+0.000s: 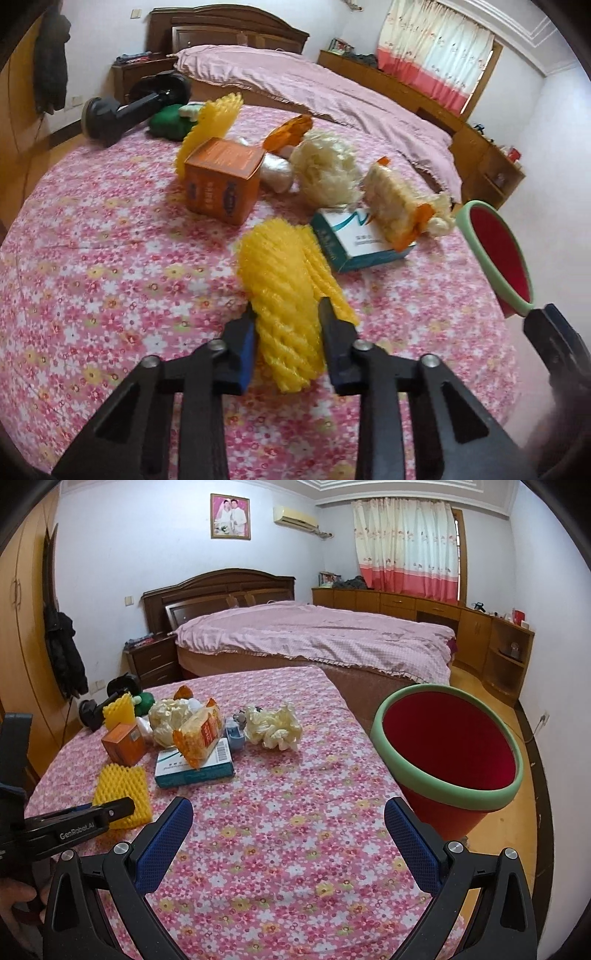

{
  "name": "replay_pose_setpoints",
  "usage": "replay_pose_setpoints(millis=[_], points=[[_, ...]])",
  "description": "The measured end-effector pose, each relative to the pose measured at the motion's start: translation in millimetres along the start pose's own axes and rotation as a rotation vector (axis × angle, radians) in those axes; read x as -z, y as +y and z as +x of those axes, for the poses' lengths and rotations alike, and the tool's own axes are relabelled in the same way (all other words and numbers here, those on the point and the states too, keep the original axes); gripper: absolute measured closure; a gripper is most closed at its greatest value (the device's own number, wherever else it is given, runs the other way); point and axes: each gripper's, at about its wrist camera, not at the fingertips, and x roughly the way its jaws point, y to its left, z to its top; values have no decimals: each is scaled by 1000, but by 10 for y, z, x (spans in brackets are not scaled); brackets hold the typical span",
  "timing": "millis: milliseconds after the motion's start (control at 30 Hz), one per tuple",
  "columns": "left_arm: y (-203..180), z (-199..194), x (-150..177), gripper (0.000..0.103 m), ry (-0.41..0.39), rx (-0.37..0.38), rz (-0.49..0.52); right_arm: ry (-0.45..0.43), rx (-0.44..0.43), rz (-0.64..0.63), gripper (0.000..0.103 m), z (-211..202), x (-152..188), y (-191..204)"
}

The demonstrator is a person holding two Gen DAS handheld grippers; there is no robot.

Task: Collect trash
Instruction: 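Grasp the yellow foam net with the left tool while the right tool grasps the snack wrapper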

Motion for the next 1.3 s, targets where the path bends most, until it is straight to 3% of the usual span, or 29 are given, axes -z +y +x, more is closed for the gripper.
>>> replay_pose_setpoints(millis=[367, 600, 767, 933, 1100, 1300], points=[[113, -367, -426, 77, -149, -56, 84, 27, -21, -24, 0, 254, -254, 317], [331, -359, -558, 77, -201, -82, 99, 63, -60, -17, 2, 567, -368, 611], [409, -235, -577, 77, -184, -60, 114, 94, -70, -22, 17, 788, -412, 791], [408, -177, -568, 77, -175, -20, 115, 169, -110, 16, 59, 989, -428, 827], [397, -195, -559, 77, -187, -8, 108, 191, -111, 8, 82, 1061, -441, 845], [379, -268, -519, 77, -200, -12, 93, 167, -130, 4, 87, 977, -455, 801]])
